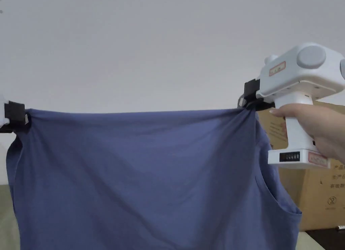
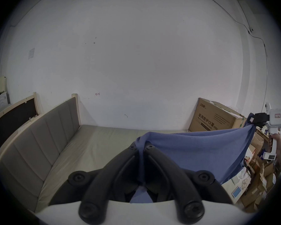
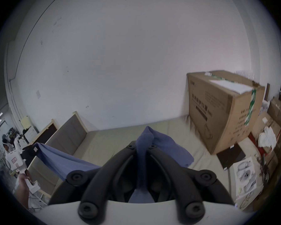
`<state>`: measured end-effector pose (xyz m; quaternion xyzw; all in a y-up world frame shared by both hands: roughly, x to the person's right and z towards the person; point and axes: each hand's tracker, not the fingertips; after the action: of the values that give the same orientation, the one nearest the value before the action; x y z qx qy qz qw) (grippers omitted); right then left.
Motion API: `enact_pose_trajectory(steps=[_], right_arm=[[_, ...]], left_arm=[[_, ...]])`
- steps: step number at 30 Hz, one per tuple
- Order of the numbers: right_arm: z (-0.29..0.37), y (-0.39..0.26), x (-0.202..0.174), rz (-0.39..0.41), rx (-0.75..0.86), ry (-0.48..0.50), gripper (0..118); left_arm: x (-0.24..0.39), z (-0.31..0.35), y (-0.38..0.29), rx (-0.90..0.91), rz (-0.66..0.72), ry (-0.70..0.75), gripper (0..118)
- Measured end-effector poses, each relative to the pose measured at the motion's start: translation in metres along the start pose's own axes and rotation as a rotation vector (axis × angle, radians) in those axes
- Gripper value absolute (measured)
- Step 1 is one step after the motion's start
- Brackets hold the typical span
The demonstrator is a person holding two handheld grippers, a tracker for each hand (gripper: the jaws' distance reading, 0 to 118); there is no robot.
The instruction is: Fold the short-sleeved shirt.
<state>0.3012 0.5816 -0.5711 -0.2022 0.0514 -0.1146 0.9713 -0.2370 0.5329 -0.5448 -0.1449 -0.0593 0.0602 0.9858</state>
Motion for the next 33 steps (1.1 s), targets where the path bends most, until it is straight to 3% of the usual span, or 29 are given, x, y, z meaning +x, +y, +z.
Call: enact_pose_trajectory(steps=[9, 12, 16, 20, 25, 28, 30, 32, 33], right_arm=[[-0.093, 0.059, -0.015, 0.047, 0.096, -0.050, 6], [-0.113, 0.051, -0.022, 0.090, 0.110, -0.090, 6], [-0.150, 0.023, -0.011, 0.079, 0.067, -0.128, 6], [-0.189, -0.057, 0.014, 0.032, -0.048, -0.163, 6], [-0.216, -0.237, 0.058, -0.115, -0.314, -0.176, 6], [-0.192, -0.348, 0.083, -0.060, -0.375, -0.202, 6], [-0.156, -0.409, 0.097, -0.088, -0.443, -0.091, 6], [-0.110, -0.450, 0.109, -0.145, -0.466, -0.068, 6], [-0.090, -0.464, 0.114, -0.188, -0.557, -0.107, 6]], left_arm=[[0.003, -0.096, 0.035, 0.047, -0.094, 0.104, 2], [0.005, -0.123, 0.034, 0.050, -0.099, 0.127, 2], [0.008, -0.151, 0.009, 0.028, -0.109, 0.155, 2], [0.011, -0.177, -0.067, -0.127, -0.133, 0.166, 2], [0.005, -0.184, -0.229, -0.456, -0.028, 0.062, 2], [0.002, -0.151, -0.331, -0.601, -0.016, 0.007, 2], [-0.010, -0.118, -0.388, -0.680, 0.001, -0.025, 2], [-0.015, -0.076, -0.425, -0.748, 0.001, -0.060, 2], [-0.017, -0.052, -0.438, -0.743, -0.005, -0.068, 2]])
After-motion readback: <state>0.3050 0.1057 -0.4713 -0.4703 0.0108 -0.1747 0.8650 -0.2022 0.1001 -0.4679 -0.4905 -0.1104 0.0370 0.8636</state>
